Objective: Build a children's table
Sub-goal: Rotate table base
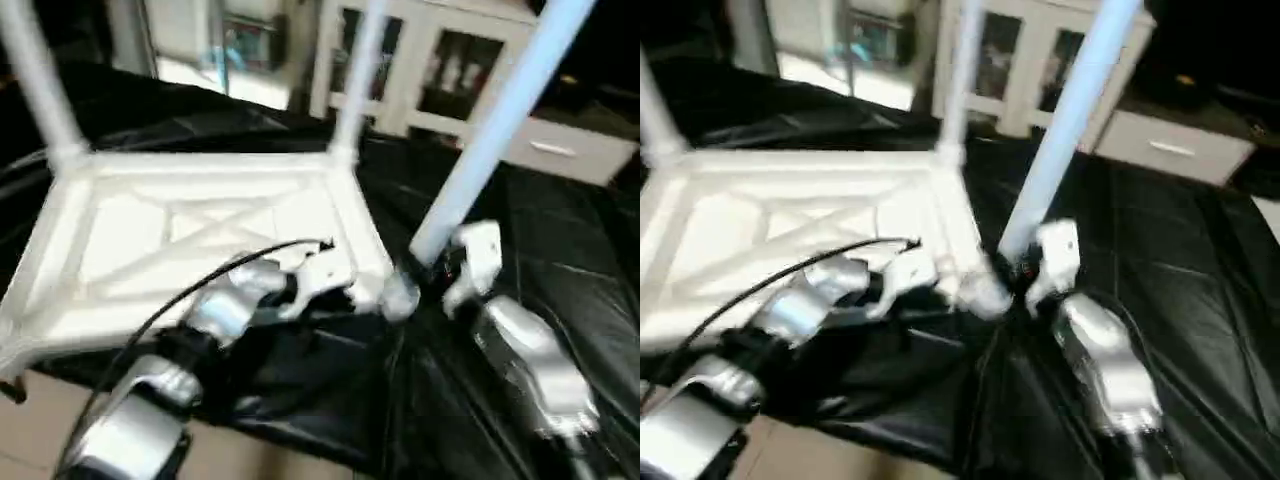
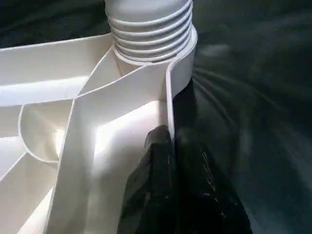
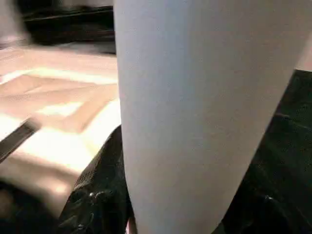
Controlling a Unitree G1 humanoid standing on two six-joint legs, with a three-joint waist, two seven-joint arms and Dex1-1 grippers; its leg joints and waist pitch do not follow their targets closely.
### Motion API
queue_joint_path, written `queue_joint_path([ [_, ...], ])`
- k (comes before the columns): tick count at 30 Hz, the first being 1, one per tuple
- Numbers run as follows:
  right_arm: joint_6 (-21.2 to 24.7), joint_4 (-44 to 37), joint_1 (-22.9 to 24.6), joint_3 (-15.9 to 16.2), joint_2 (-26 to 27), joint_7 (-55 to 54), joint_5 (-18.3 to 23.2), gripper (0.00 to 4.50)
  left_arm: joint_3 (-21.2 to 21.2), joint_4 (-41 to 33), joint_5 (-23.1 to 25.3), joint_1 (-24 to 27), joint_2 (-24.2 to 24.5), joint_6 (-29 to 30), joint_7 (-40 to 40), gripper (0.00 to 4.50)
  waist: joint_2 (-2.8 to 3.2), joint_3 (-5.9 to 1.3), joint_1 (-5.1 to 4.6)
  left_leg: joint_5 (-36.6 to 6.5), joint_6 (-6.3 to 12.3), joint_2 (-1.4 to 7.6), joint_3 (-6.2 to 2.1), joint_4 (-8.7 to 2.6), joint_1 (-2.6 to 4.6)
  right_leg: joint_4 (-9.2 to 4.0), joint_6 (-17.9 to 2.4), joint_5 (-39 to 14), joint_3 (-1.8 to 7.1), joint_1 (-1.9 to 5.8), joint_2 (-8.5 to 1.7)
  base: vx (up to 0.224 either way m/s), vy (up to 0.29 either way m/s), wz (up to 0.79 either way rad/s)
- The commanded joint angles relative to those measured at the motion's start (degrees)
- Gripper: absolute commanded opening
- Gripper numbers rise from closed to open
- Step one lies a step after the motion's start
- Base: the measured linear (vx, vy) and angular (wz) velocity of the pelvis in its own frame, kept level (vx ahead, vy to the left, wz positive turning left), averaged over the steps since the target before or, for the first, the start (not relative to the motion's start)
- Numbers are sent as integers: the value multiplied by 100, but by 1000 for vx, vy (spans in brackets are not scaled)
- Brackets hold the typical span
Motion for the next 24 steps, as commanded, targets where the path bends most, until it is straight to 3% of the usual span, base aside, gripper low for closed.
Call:
queue_joint_path([
  [1, 431, 1178, 226, -349, -69, -754, -404, 182, 310, 150, -162, -97, -209, 101, 539, 0, 86, -92, -39, -3860, -384, 482, -357, -569, 33, -458, -574, -3318, 303, -48, -535, 0, 0, 0],
  [3, 392, 1610, -231, -325, 159, -1246, -526, 182, 540, 629, -150, -510, -648, 218, 1549, 0, 65, -75, -63, -3803, -316, 462, -314, -520, 69, -517, -573, -3399, 270, -76, -521, -26, 11, 1],
  [4, 277, 1973, -545, -287, 322, -1628, -687, 182, 760, 1006, -205, -818, -958, 253, 2227, 0, 28, -143, -60, -3447, -254, 457, -310, -505, 6, -451, -612, -3191, 288, 12, -550, 0, 0, 0],
  [5, 277, 1973, -545, -287, 322, -1628, -687, 182, 760, 1006, -205, -818, -958, 253, 2227, 0, 42, -173, -35, -3097, -218, 462, -299, -496, -41, -416, -694, -2955, 335, 41, -580, 0, 0, 0],
  [6, 227, 2130, -672, -252, 391, -1756, -748, 182, 858, 1181, -240, -957, -1081, 197, 2522, 0, 62, -207, 12, -2409, -123, 473, -242, -474, -92, -369, -899, -2313, 400, 45, -590, 0, 0, 0],
  [8, 29, 2593, -1004, -170, 549, -2107, -895, 182, 975, 1488, -235, -1235, -1310, 59, 2955, 0, 25, -231, 41, -1764, 6, 471, -162, -451, -117, -302, -1089, -1635, 426, 56, -575, 0, 0, 0],
  [9, -73, 2910, -1226, -117, 641, -2270, -994, 182, 946, 1635, -168, -1382, -1397, -56, 3048, 0, -19, -202, 71, -1587, 212, 444, -59, -419, -89, -293, -1220, -1608, 453, -2, -536, 0, 0, 0],
  [10, -73, 2910, -1226, -117, 641, -2270, -994, 182, 946, 1635, -168, -1382, -1397, -56, 3048, 0, -22, -208, 82, -1669, 244, 441, -40, -402, -66, -303, -1206, -1814, 466, -24, -536, 0, 0, 0],
  [11, -100, 3006, -1297, -102, 664, -2307, -1028, 182, 912, 1679, -129, -1424, -1409, -115, 3066, 0, -27, -228, 91, -1658, 309, 426, -33, -377, -91, -288, -1159, -1990, 487, -9, -538, 0, 0, 0],
  [12, -116, 3077, -1350, -91, 683, -2340, -1057, 182, 886, 1708, -96, -1454, -1413, -188, 3081, 0, -20, -267, 107, -1373, 378, 438, -28, -372, -115, -243, -1150, -1711, 485, 27, -519, 58, -29, -1],
  [14, -155, 3241, -1470, -149, 733, -2395, -1093, 182, 886, 1792, -81, -1500, -1426, -253, 3019, 0, -6, -295, 125, -1106, 473, 447, -15, -354, -105, -183, -1223, -1242, 477, 25, -483, 61, -30, -2],
  [15, -167, 3284, -1503, -176, 747, -2400, -1088, 182, 885, 1812, -71, -1505, -1423, -282, 2998, 0, -14, -326, 140, -757, 645, 438, 18, -309, -93, -101, -1415, -578, 471, 34, -460, 59, -30, 0],
  [18, -247, 3387, -1602, -303, 764, -2395, -1035, 182, 900, 1943, -66, -1495, -1418, -358, 2870, 0, -26, -335, 185, -280, 966, 434, 57, -266, -96, -16, -1656, 106, 466, 79, -462, 0, 0, 0],
  [19, -255, 3395, -1607, -312, 764, -2388, -1027, 182, 899, 1950, -64, -1495, -1418, -364, 2863, 0, -29, -330, 193, -274, 1005, 431, 65, -261, -93, -17, -1681, 100, 466, 75, -463, 0, 0, 0],
  [21, -289, 3444, -1645, -375, 762, -2277, -944, 182, 877, 1985, -49, -1486, -1416, -414, 2791, 0, -33, -286, 194, -757, 919, 430, 73, -288, -91, -111, -1601, -729, 458, 64, -464, 0, 0, 0],
  [22, -325, 3491, -1683, -403, 758, -2202, -919, 182, 870, 2023, -48, -1494, -1421, -442, 2749, 0, -33, -286, 194, -757, 919, 430, 73, -288, -91, -111, -1601, -729, 458, 64, -464, 0, 0, 0],
  [23, -337, 3460, -1704, -428, 751, -2093, -875, 182, 835, 2024, -33, -1485, -1414, -478, 2665, 0, -41, -271, 194, -1161, 690, 439, 67, -311, -68, -185, -1415, -1461, 457, 42, -458, 0, 0, 0],
  [24, -353, 3401, -1731, -469, 754, -1912, -795, 182, 772, 2021, -9, -1472, -1395, -557, 2521, 0, -25, -278, 198, -1236, 580, 447, 54, -323, -63, -187, -1333, -1605, 461, 35, -450, 0, 0, 0],
])
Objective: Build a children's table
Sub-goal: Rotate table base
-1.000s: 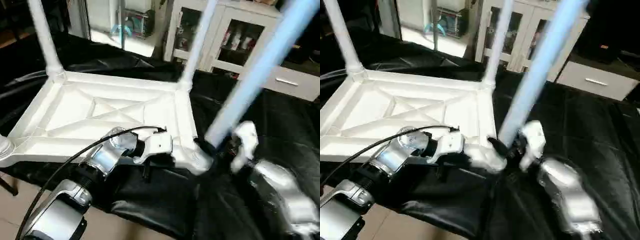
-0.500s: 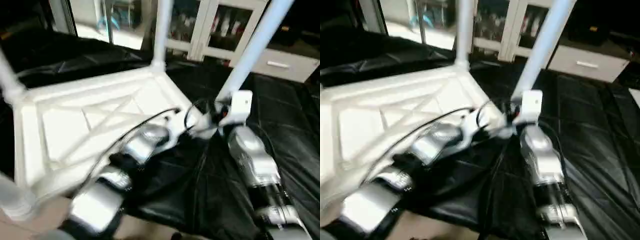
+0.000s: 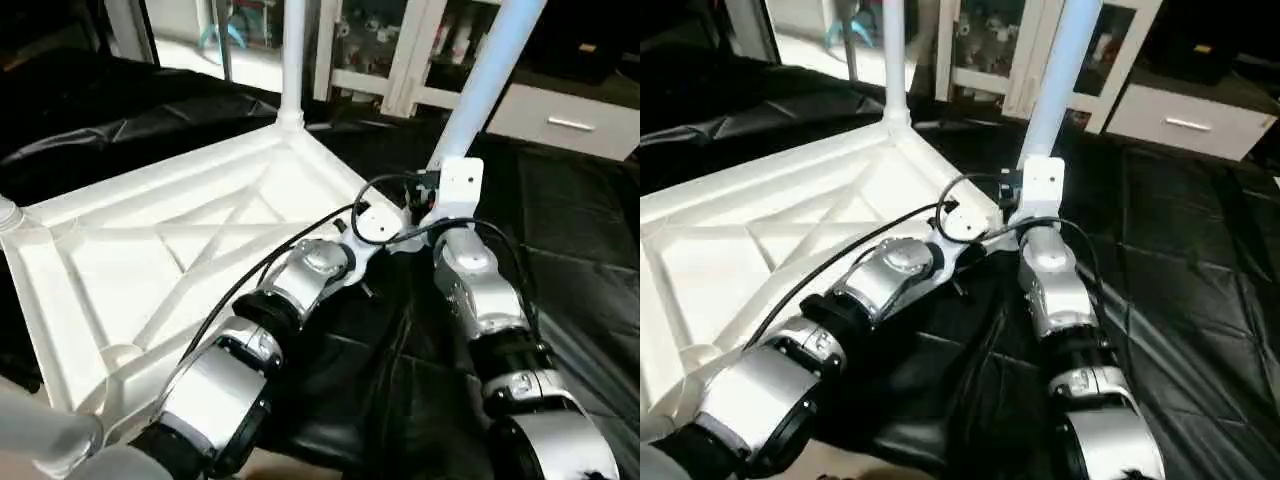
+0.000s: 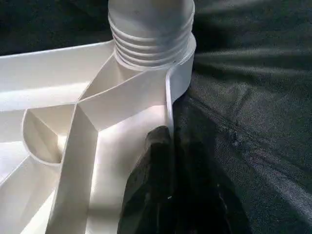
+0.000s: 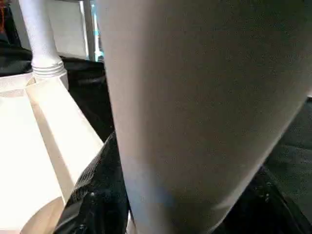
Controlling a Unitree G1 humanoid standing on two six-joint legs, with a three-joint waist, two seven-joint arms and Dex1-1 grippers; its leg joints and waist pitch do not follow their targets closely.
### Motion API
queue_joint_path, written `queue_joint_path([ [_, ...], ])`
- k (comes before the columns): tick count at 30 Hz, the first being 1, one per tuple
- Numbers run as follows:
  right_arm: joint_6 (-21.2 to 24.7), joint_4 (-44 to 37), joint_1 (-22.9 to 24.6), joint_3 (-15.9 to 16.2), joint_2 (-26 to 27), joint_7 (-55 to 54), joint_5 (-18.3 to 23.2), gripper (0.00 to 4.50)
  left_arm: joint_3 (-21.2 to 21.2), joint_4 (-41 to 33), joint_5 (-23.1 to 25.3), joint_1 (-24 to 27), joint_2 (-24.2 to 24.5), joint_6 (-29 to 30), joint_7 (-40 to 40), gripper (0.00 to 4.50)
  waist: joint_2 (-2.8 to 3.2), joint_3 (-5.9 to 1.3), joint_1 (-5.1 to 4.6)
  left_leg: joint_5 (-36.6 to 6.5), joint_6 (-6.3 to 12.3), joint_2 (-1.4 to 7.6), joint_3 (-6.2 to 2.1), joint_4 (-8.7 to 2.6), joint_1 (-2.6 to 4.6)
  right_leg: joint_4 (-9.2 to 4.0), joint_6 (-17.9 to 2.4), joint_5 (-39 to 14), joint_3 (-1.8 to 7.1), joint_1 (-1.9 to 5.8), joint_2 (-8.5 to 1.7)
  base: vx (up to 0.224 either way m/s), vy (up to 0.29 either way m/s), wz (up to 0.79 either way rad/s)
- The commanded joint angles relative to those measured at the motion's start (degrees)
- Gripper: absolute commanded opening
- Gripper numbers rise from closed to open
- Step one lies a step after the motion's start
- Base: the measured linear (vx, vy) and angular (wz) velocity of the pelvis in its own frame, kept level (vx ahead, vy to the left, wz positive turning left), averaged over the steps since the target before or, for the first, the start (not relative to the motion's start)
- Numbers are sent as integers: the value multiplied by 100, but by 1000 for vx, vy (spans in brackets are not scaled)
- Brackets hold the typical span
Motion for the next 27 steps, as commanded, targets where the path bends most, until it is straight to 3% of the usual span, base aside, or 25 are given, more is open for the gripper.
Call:
queue_joint_path([
  [1, 538, 588, 438, -118, 28, 551, 347, 182, -23, -237, -23, -105, 65, -536, -435, 0, -31, -313, 54, -1315, 458, 382, -128, -369, 10, -415, -1146, -1866, 338, 249, -457, 0, 0, 0],
  [2, 587, 452, 432, -116, 2, 785, 423, 182, -88, -282, -2, -60, 98, -597, -639, 0, -34, -322, 61, -1296, 455, 388, -133, -369, 10, -407, -1126, -1830, 335, 261, -457, 0, 0, 0],
  [4, 851, -223, 520, 38, -250, 1500, 610, 182, -367, -602, 32, 197, 301, -739, -1466, 0, -36, -334, 102, -994, 616, 412, -133, -352, 5, -339, -1212, -1230, 342, 298, -444, 0, 0, 0],
  [5, 1123, -682, 614, 156, -467, 1910, 746, 182, -606, -848, 54, 401, 502, -1027, -2071, 0, -10, -348, 103, -796, 735, 415, -126, -340, 3, -285, -1355, -846, 347, 295, -444, 0, 0, 0],
  [6, 1312, -987, 679, 235, -613, 2181, 841, 182, -770, -1012, 69, 539, 641, -1236, -2477, 0, -26, -339, 131, -695, 861, 424, -127, -335, -7, -270, -1406, -659, 346, 325, -445, 0, 0, 0],
  [7, 1502, -1273, 745, 301, -768, 2444, 954, 182, -900, -1163, 65, 663, 781, -1283, -2835, 0, 1, -344, 142, -637, 915, 436, -112, -320, 9, -235, -1474, -522, 353, 314, -447, 0, 0, 0],
  [8, 1900, -2005, 933, 441, -1257, 3161, 1324, 182, -1148, -1421, 144, 856, 1153, -1374, -3344, 0, 12, -332, 158, -687, 914, 439, -115, -331, 18, -243, -1472, -574, 348, 324, -441, 0, 0, 0],
  [11, 2416, -2860, 1176, 449, -1970, 3990, 1880, 182, -1200, -1808, -6, 1058, 1546, -1207, -3953, 0, 30, -332, 227, -810, 782, 480, -90, -335, 64, -251, -1464, -775, 366, 298, -460, 0, 0, 0],
  [12, 2564, -3078, 1254, 425, -2176, 4258, 2044, 182, -1179, -1912, -56, 1101, 1644, -1186, -4132, 0, 16, -326, 272, -843, 655, 484, -49, -335, 108, -243, -1526, -812, 366, 269, -430, 0, 0, 0],
  [13, 2564, -3078, 1254, 425, -2176, 4258, 2044, 182, -1179, -1912, -56, 1101, 1644, -1186, -4132, 0, 23, -337, 306, -833, 616, 494, -35, -328, 127, -229, -1539, -776, 365, 259, -437, 0, 0, 0],
  [15, 2880, -3504, 1496, 383, -2649, 4910, 2354, 181, -1174, -2224, -164, 1203, 1873, -1148, -4524, 0, 29, -340, 353, -784, 468, 495, -11, -330, 124, -204, -1534, -704, 362, 248, -429, 0, 0, 0],
  [19, 3083, -3790, 1785, 378, -2977, 5374, 2412, 181, -1223, -2513, -241, 1287, 2110, -1142, -4851, 0, 16, -355, 438, -555, 491, 484, 4, -304, 115, -140, -1518, -409, 369, 257, -446, 0, 0, 0],
  [23, 3301, -4199, 2071, 477, -3196, 5468, 2557, 181, -1173, -2723, -225, 1343, 2239, -1140, -4940, 0, -4, -353, 483, -683, 409, 475, -4, -302, 93, -178, -1409, -762, 380, 277, -476, 0, 0, 0],
  [27, 3334, -4336, 2165, 447, -3021, 5238, 2568, 181, -1141, -2854, -211, 1390, 2251, -1090, -4919, 0, -2, -356, 473, -894, 238, 459, -12, -296, 87, -224, -1266, -1198, 384, 257, -481, 0, 0, 0],
])
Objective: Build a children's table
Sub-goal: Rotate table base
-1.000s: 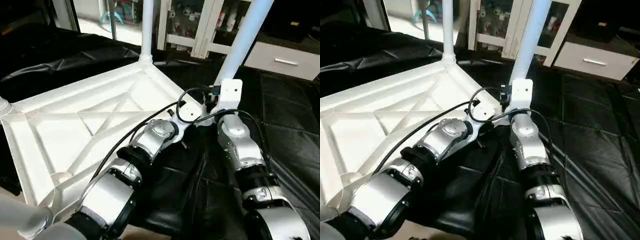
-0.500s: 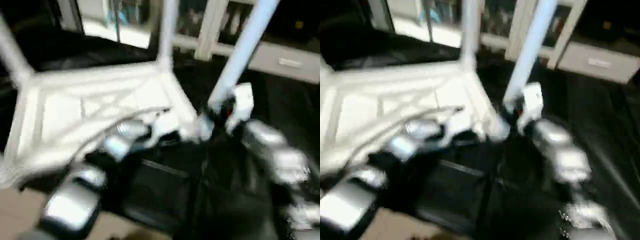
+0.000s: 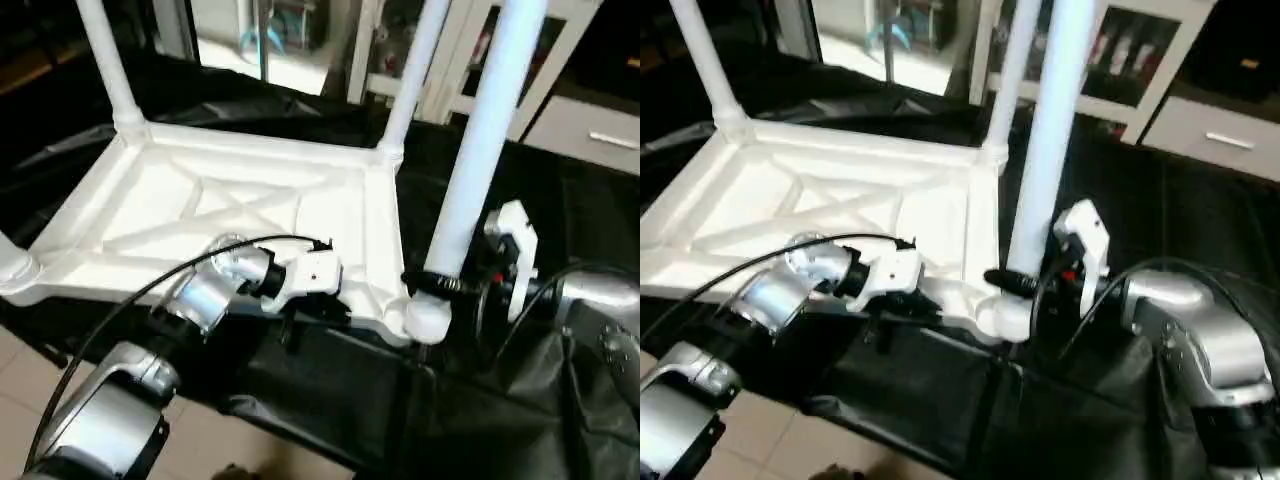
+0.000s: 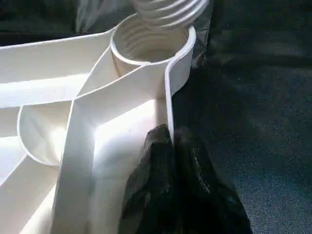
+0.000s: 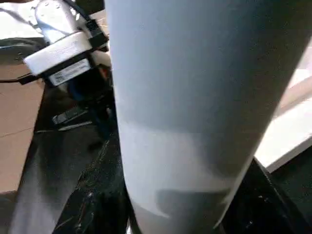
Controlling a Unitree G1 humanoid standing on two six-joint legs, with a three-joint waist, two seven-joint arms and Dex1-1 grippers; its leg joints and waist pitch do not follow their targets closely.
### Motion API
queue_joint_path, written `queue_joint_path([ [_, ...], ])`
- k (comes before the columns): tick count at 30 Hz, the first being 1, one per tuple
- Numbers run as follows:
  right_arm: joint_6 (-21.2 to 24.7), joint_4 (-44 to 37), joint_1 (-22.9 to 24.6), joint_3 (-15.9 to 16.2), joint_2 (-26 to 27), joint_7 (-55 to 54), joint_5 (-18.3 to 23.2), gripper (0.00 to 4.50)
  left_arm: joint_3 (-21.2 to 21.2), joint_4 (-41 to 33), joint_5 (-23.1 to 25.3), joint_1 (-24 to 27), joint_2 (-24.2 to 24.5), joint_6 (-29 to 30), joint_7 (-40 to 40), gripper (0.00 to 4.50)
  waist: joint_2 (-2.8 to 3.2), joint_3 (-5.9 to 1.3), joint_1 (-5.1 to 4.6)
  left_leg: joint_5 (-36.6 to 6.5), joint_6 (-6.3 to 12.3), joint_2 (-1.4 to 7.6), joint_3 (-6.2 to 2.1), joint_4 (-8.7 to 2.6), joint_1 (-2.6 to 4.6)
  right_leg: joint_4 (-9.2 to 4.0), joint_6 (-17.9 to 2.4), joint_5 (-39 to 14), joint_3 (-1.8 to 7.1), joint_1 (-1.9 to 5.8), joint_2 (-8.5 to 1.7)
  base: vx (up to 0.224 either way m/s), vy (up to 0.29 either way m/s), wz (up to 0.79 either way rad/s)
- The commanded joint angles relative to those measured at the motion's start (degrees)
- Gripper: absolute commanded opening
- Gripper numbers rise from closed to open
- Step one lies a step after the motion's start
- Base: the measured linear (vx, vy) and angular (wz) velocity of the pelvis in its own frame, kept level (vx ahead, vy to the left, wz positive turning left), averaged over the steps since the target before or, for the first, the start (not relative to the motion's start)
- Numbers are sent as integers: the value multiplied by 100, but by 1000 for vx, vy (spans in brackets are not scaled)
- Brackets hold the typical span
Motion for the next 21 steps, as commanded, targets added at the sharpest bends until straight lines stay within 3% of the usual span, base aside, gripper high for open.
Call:
queue_joint_path([
  [1, 94, -51, 16, -45, 57, -149, 45, 181, -182, -196, 106, 104, -41, 19, -187, 0, -34, -378, -13, -854, 235, 398, -158, -354, 68, -289, -1257, -1225, 356, 271, -461, 0, 0, 0],
  [7, 11, 11, -27, -215, 448, -543, 22, 181, -175, -302, 103, 143, -67, 61, -47, 0, -22, -403, -8, -685, 217, 386, -155, -337, 81, -234, -1295, -943, 351, 261, -424, 0, 0, 0],
  [8, -3, 7, -23, -200, 485, -576, 9, 181, -172, -315, 104, 147, -69, 76, -37, 0, 5, -379, -7, -676, 223, 382, -153, -340, 78, -234, -1303, -896, 354, 248, -420, 0, 0, 0],
  [21, -183, 187, 92, 129, 603, -686, -408, 181, -143, -461, 122, 220, -72, 188, 72, 0, -21, -357, -15, -677, 290, 373, -156, -333, 67, -231, -1273, -949, 353, 266, -416, 0, 0, 0],
])
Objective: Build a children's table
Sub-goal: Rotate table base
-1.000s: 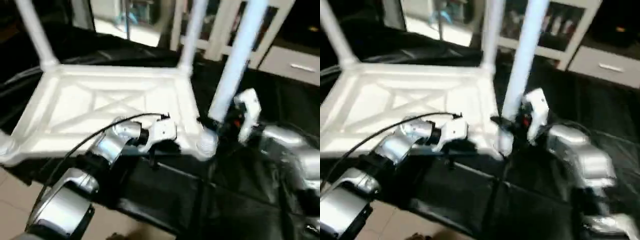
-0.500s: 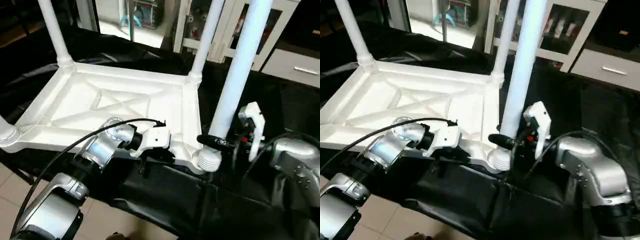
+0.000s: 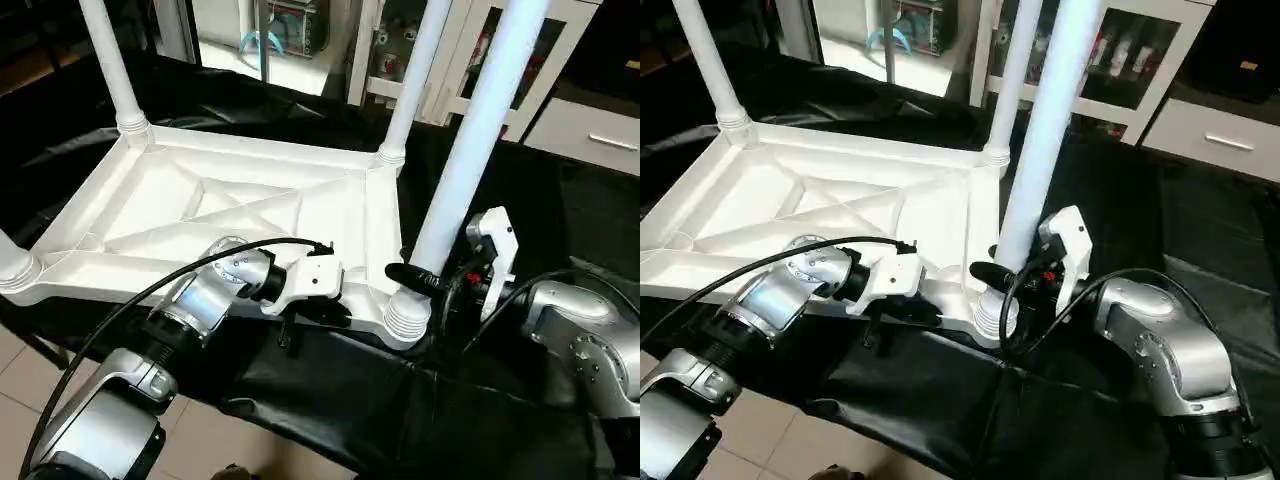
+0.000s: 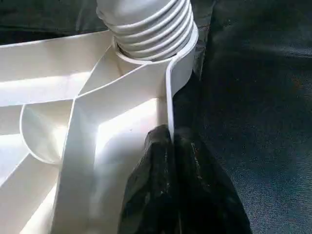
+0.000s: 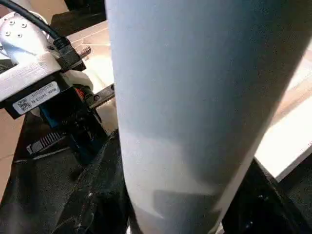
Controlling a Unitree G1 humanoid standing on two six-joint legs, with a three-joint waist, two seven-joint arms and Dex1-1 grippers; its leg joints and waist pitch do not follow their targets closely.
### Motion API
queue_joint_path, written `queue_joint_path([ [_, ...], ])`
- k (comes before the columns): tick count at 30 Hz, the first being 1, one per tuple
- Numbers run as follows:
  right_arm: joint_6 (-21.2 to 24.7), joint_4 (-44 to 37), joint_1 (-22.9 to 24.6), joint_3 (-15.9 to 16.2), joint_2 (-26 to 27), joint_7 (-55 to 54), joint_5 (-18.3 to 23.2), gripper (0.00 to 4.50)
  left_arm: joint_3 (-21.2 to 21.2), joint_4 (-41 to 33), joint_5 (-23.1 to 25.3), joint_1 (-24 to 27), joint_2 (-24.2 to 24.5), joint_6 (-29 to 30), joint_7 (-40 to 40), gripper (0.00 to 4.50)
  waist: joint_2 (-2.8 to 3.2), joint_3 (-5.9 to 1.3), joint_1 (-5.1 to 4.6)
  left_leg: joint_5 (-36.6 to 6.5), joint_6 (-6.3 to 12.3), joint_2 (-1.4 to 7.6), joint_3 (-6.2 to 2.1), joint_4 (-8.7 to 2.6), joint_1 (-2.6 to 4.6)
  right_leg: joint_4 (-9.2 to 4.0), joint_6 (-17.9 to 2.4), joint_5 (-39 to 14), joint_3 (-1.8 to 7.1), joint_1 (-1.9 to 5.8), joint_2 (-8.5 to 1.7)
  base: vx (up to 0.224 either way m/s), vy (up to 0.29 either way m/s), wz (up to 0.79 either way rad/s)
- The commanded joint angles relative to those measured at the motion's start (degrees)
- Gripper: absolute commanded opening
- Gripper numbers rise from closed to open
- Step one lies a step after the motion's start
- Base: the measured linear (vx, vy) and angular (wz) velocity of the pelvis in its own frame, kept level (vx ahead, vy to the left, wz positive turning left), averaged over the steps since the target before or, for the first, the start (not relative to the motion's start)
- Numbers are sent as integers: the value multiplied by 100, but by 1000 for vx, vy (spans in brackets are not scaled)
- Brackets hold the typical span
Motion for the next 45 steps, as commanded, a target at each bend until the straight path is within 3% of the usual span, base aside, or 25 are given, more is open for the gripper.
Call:
queue_joint_path([
  [1, -36, 167, 12, 135, -12, -61, -189, 181, -143, -155, 81, 89, -72, 1, -13, 0, -19, -358, -26, -701, 294, 373, -151, -353, 73, -273, -1274, -966, 344, 271, -415, 0, 0, 0],
  [10, -167, 519, 15, 87, 388, -289, -221, 181, -133, -185, 103, 108, -68, 31, 33, 0, -16, -337, -55, -1055, 138, 368, -169, -379, 78, -345, -1111, -1507, 342, 253, -421, 0, 0, 0],
  [16, -385, 701, 161, -20, 577, -460, -284, 181, -121, -213, 92, 127, -52, 51, 59, 0, -21, -341, -55, -1017, 125, 371, -171, -386, 76, -330, -1108, -1368, 342, 244, -415, 0, 0, 0],
  [21, -661, 770, 449, -275, 717, -686, -340, 181, -69, -266, 83, 172, -45, 82, 112, 0, -21, -341, -48, -989, 164, 374, -169, -386, 67, -318, -1143, -1255, 344, 248, -420, 0, 0, 0],
  [26, -963, 855, 725, -498, 828, -851, -384, 181, -14, -251, 74, 182, -79, 100, 205, 0, -15, -312, -53, -1316, 84, 376, -184, -418, 80, -391, -987, -1734, 346, 226, -420, 0, 0, 0],
  [30, -1444, 939, 1166, -705, 971, -982, -439, 181, 165, -44, 85, 64, -241, 93, 649, 0, 13, -302, -49, -1472, 60, 380, -194, -432, 84, -412, -955, -1778, 354, 205, -413, 0, 0, 0],
  [32, -1492, 925, 1231, -737, 1005, -993, -428, 181, 208, 19, 98, 26, -276, 90, 770, 0, 9, -290, -41, -1532, 68, 379, -179, -432, 109, -425, -986, -1731, 362, 178, -400, 0, 0, 0],
  [40, -1964, 950, 1613, -828, 1152, -1035, -442, 181, 452, 441, 182, -223, -459, 186, 1515, 0, -17, -271, -71, -1723, 115, 361, -217, -459, 54, -468, -849, -2138, 393, 202, -410, 0, 0, 0],
  [45, -2192, 1063, 1824, -923, 1239, -1138, -438, 181, 468, 521, 219, -253, -457, 192, 1652, 0, -13, -255, -66, -1785, 150, 372, -214, -463, 76, -505, -789, -2334, 401, 159, -411, 0, 0, 0],
])
